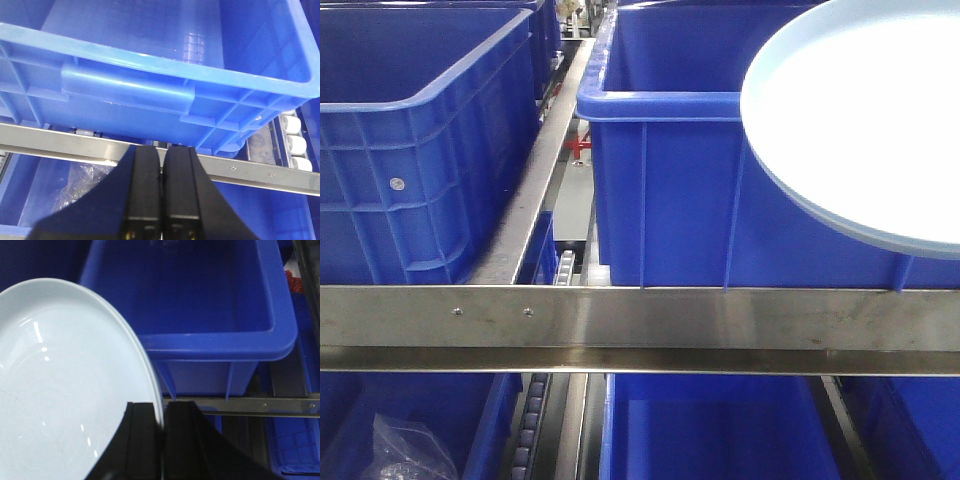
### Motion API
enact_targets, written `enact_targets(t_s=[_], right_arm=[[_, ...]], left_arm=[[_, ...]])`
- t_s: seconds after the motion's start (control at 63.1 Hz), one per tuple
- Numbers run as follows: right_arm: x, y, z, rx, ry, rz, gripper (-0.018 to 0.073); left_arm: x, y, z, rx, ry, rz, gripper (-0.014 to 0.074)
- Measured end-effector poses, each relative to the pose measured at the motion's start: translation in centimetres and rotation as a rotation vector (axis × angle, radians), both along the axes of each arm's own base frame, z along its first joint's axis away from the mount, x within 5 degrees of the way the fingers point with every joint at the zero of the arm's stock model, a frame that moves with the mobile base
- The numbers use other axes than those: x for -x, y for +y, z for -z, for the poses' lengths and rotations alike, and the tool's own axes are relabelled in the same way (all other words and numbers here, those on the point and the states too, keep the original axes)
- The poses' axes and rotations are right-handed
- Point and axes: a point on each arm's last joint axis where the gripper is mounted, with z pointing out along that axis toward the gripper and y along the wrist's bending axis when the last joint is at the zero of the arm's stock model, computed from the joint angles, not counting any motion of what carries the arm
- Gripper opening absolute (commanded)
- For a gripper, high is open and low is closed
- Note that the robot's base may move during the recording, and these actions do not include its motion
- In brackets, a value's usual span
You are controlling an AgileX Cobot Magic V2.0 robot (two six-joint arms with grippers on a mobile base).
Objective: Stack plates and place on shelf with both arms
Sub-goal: 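Lower the stacked plates into the upper blue bin with the right gripper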
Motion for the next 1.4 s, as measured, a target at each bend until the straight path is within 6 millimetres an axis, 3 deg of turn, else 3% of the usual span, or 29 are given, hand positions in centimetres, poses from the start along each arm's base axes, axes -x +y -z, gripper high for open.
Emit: enact_targets(t_s=[0.603, 0.872, 1.062, 1.284, 1.395], right_arm=[[-0.1, 0.0, -0.2, -0.002, -0.024, 0.004, 0.0056], [-0.7, 0.0, -1.6, -0.009, -0.087, 0.011, 0.0056], [-3.8, 0.3, -4.9, -0.014, -0.137, 0.015, 0.0056], [-10.2, 0.9, -7.0, -0.013, -0.132, 0.022, 0.0056], [-13.8, 1.3, -6.8, -0.01, -0.103, 0.023, 0.0062]], left_arm=[[0.0, 0.0, 0.0, 0.0, 0.0, 0.0, 0.0089], [0.0, 0.0, 0.0, 0.0, 0.0, 0.0, 0.0089], [0.0, 0.0, 0.0, 0.0, 0.0, 0.0, 0.0089], [0.0, 0.0, 0.0, 0.0, 0.0, 0.0, 0.0089], [0.0, 0.0, 0.0, 0.0, 0.0, 0.0, 0.0089]])
